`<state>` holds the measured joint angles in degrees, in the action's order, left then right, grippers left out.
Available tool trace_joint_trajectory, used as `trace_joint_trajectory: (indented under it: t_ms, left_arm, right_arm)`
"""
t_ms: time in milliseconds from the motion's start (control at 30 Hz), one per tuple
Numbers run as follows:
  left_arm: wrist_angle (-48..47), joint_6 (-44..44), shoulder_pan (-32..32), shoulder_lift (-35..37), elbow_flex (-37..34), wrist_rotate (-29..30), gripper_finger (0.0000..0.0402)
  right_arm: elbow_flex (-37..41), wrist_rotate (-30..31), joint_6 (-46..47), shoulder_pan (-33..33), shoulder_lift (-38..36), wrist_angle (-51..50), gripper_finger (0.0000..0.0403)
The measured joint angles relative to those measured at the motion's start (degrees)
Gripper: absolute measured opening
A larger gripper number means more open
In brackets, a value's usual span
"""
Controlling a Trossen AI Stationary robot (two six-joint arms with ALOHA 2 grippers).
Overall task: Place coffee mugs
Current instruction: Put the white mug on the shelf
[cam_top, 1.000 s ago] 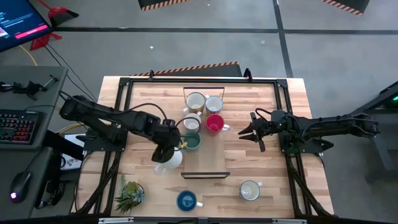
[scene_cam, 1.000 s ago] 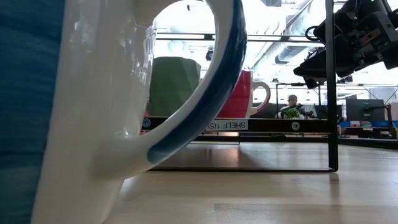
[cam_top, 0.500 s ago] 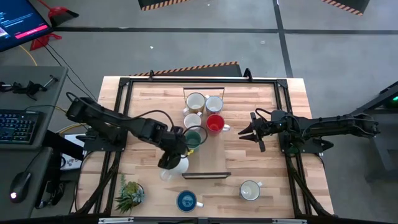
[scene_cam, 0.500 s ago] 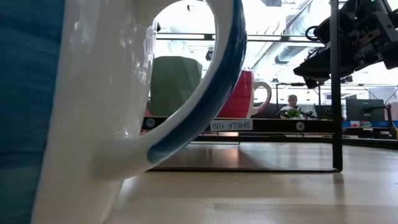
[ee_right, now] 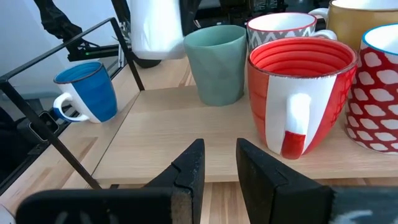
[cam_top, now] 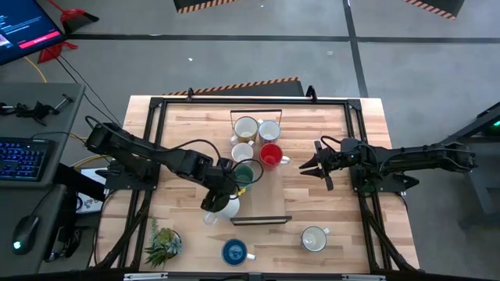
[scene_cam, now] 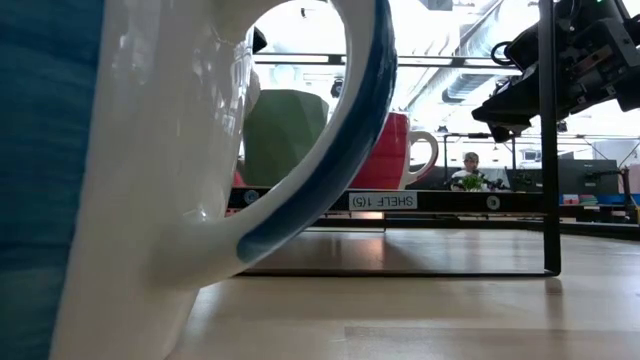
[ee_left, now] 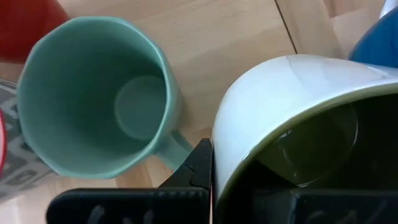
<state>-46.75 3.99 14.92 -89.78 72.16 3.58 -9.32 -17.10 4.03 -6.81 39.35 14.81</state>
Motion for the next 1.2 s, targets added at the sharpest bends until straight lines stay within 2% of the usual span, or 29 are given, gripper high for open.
trace_joint_trajectory:
  t_ms: [800, 967, 1200]
  left_arm:
    - [1.54, 11.97, -0.49, 0.0, 0.0, 1.14, 0.0006]
    - [3.38, 16.31, -0.11, 0.0, 0.0, -0.9, 0.0006]
    - [-0.68, 21.47, -0.28, -4.69, 3.59, -1.38, 0.0006]
  right_arm:
    - [0.0, 0.02, -0.42, 0.0, 0.0, 0.02, 0.0073]
    - [0.0, 0.01, -0.42, -0.02, -0.01, 0.02, 0.0073]
    - [0.0, 0.02, 0.0, -0.02, -0.02, 0.02, 0.0073]
